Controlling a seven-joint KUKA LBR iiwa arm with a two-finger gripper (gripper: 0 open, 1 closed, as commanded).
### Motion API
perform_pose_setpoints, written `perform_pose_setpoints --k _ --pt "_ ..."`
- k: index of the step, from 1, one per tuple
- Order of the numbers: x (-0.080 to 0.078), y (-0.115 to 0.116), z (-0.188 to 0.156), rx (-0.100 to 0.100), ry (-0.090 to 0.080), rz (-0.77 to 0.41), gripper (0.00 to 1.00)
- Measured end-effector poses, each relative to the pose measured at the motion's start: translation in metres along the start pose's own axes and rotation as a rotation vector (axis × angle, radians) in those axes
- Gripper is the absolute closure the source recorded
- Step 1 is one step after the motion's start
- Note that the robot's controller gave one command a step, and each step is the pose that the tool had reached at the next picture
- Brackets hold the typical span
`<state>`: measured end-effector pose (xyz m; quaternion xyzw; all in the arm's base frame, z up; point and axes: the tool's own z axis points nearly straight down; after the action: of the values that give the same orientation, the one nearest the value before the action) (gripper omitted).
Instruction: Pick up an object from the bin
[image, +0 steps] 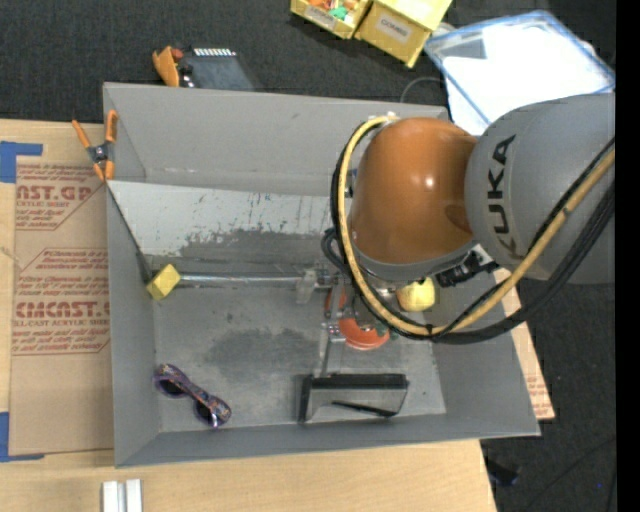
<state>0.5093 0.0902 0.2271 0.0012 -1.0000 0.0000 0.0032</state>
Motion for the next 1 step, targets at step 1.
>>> perform_pose_setpoints --k 1 --pt "-0.0015 -0.0009 -0.0042 -0.001 -0.009 0.001 0.00"
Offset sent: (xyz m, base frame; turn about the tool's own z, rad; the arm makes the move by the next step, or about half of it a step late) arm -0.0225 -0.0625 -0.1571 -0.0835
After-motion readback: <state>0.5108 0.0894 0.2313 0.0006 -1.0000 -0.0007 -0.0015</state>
